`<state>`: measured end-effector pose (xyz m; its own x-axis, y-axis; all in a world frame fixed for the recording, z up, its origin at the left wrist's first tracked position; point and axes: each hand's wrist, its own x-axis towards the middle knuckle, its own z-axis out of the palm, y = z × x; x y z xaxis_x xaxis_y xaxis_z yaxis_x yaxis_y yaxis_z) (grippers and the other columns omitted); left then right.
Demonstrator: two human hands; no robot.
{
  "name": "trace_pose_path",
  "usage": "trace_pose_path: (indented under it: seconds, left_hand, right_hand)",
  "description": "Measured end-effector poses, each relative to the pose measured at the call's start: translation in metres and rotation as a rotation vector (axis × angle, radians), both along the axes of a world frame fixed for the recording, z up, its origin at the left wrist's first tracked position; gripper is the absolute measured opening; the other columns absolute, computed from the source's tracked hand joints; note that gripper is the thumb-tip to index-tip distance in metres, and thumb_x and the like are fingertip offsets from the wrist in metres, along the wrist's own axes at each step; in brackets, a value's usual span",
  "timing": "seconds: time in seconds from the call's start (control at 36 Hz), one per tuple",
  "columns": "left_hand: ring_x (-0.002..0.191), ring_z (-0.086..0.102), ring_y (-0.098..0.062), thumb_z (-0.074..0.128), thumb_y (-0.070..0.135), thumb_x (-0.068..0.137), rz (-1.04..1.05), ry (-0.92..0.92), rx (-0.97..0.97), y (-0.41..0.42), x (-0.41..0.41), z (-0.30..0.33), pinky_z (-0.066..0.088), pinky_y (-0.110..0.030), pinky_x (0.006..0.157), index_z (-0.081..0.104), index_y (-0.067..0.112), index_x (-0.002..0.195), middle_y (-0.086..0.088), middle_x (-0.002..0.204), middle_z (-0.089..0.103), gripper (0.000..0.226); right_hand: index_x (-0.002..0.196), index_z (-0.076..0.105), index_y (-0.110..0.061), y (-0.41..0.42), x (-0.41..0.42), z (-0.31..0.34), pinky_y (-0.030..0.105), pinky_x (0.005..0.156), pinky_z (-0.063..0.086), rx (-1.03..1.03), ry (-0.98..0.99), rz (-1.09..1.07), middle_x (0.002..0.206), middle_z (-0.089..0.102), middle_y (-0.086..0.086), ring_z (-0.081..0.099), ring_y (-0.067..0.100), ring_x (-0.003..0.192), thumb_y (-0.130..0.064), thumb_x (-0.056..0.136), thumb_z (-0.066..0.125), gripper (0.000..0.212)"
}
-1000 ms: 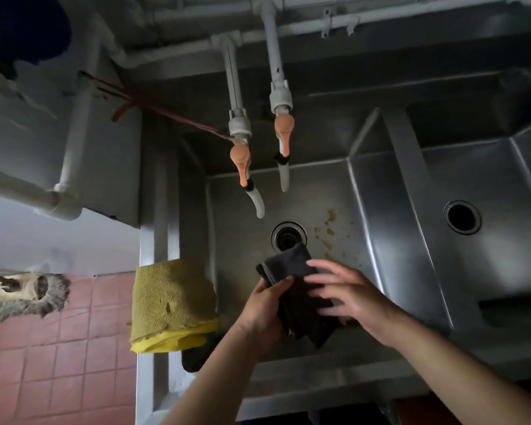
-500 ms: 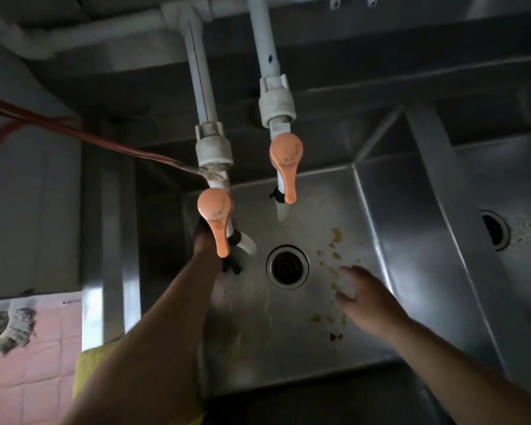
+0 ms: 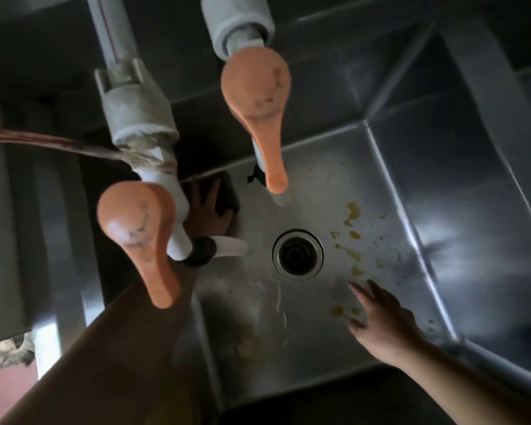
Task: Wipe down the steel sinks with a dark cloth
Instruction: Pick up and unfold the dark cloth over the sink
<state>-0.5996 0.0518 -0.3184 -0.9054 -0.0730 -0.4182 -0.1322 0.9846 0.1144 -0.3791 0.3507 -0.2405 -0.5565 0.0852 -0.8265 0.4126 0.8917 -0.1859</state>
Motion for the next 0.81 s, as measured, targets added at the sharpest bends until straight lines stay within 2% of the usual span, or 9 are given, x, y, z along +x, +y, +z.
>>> trace_pose_path:
  seconds: [0.11, 0.19, 0.28, 0.39, 0.5, 0.61, 0.69, 0.81]
  left_hand:
    - [0.150, -0.013, -0.033, 0.047, 0.055, 0.094, 0.041, -0.119, 0.030, 0.009, -0.011, 0.003, 0.001, -0.061, 0.118, 0.000, 0.044, 0.154, -0.005, 0.165, -0.011, 0.077]
    - [0.149, -0.019, -0.033, 0.041, 0.057, 0.097, 0.086, -0.166, 0.035, 0.022, -0.011, 0.005, -0.005, -0.063, 0.117, -0.006, 0.043, 0.154, -0.005, 0.163, -0.020, 0.074]
    - [0.149, -0.019, -0.034, 0.038, 0.060, 0.097, 0.072, -0.148, 0.012, 0.022, -0.012, -0.001, -0.007, -0.063, 0.116, -0.006, 0.044, 0.153, -0.005, 0.163, -0.021, 0.073]
    - [0.149, -0.018, -0.036, 0.039, 0.066, 0.093, -0.004, -0.134, -0.009, 0.006, -0.010, -0.020, -0.008, -0.065, 0.115, -0.010, 0.049, 0.151, -0.005, 0.163, -0.020, 0.077]
    - [0.148, -0.012, -0.044, 0.040, 0.067, 0.092, -0.135, -0.133, -0.064, 0.000, 0.033, -0.031, -0.001, -0.066, 0.116, -0.015, 0.046, 0.151, -0.013, 0.163, -0.016, 0.083]
    - [0.147, -0.024, -0.036, 0.033, 0.068, 0.090, -0.005, -0.293, -0.006, 0.022, 0.103, -0.018, -0.014, -0.066, 0.112, -0.013, 0.050, 0.150, -0.003, 0.162, -0.023, 0.078]
    - [0.146, -0.026, -0.034, 0.038, 0.065, 0.090, -0.009, -0.395, 0.004, 0.029, 0.157, -0.003, -0.013, -0.065, 0.112, -0.017, 0.056, 0.146, -0.001, 0.161, -0.027, 0.079]
    - [0.147, -0.027, -0.031, 0.040, 0.065, 0.090, 0.025, -0.536, 0.052, 0.030, 0.207, 0.010, -0.009, -0.066, 0.114, -0.017, 0.061, 0.143, 0.003, 0.160, -0.031, 0.078]
  right_hand:
    - [0.151, -0.009, -0.052, 0.011, 0.002, -0.012, 0.058, 0.118, 0.018, 0.017, -0.029, -0.018, 0.165, -0.016, -0.008, -0.006, 0.025, 0.153, -0.058, 0.091, 0.053, 0.086]
    - [0.148, -0.015, -0.056, 0.016, 0.003, -0.021, 0.063, 0.117, 0.014, 0.024, -0.051, -0.069, 0.164, -0.019, -0.007, -0.009, 0.028, 0.153, -0.058, 0.090, 0.056, 0.092]
    - [0.147, -0.018, -0.056, 0.020, 0.008, -0.029, 0.064, 0.117, 0.014, 0.026, -0.064, -0.107, 0.165, -0.018, -0.006, -0.008, 0.029, 0.153, -0.059, 0.089, 0.056, 0.094]
    - [0.150, -0.013, -0.055, 0.019, 0.017, -0.033, 0.064, 0.116, 0.014, 0.029, -0.091, -0.131, 0.166, -0.015, -0.006, -0.004, 0.029, 0.153, -0.057, 0.090, 0.056, 0.090]
    - [0.150, -0.010, -0.056, 0.013, 0.031, -0.023, 0.063, 0.117, 0.012, 0.010, -0.127, -0.144, 0.166, -0.013, -0.006, -0.004, 0.028, 0.153, -0.057, 0.091, 0.055, 0.088]
    - [0.152, -0.007, -0.051, 0.005, 0.041, -0.003, 0.064, 0.117, 0.009, 0.006, -0.191, -0.056, 0.166, -0.015, -0.004, -0.007, 0.029, 0.153, -0.061, 0.091, 0.051, 0.086]
    - [0.152, -0.010, -0.051, -0.002, 0.053, 0.017, 0.063, 0.118, 0.003, 0.000, -0.239, 0.097, 0.165, -0.020, -0.003, -0.012, 0.029, 0.153, -0.068, 0.090, 0.045, 0.084]
    - [0.152, -0.008, -0.051, -0.013, 0.069, 0.046, 0.061, 0.118, 0.004, 0.034, -0.215, 0.311, 0.165, -0.019, -0.002, -0.011, 0.028, 0.153, -0.080, 0.086, 0.030, 0.081]
